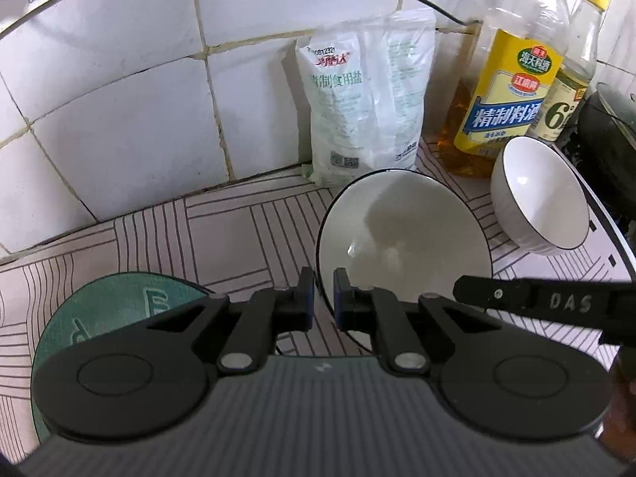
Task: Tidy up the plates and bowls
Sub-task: 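Carry the bowl onto the placed white bowl and open left gripper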
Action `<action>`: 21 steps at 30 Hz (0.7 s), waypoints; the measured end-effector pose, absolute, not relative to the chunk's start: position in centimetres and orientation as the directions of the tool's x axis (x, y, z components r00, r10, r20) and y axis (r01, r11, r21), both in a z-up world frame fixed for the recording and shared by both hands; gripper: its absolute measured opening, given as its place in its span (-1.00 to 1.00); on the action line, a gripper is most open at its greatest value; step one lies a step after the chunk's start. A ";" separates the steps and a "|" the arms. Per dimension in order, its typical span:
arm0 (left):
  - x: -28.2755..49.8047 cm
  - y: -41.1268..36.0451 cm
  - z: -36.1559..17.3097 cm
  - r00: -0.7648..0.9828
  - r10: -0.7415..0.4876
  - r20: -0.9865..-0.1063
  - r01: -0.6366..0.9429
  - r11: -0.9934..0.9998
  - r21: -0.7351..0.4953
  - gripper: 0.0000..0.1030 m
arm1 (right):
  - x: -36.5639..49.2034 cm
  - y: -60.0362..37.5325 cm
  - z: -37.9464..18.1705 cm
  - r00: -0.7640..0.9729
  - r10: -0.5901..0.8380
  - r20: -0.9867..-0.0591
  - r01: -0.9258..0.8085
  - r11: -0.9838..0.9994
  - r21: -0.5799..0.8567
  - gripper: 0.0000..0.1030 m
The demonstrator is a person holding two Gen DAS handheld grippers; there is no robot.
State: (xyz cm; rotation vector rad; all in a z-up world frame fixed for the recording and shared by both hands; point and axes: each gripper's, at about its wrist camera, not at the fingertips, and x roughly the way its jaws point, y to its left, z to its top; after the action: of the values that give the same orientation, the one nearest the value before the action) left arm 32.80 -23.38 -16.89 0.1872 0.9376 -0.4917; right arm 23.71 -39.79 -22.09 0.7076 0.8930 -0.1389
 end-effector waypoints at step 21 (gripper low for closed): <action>23.3 -20.7 -8.0 0.502 -0.382 -0.776 0.515 0.853 -0.086 -0.83 | 13.9 -37.6 -14.8 0.714 0.193 -0.673 0.286 0.796 0.533 -0.71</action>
State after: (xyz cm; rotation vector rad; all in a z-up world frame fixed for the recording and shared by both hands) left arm 23.27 -20.68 -8.05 0.1640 0.8925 -0.5451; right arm 13.85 -37.63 -14.79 0.6653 0.7889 -0.0559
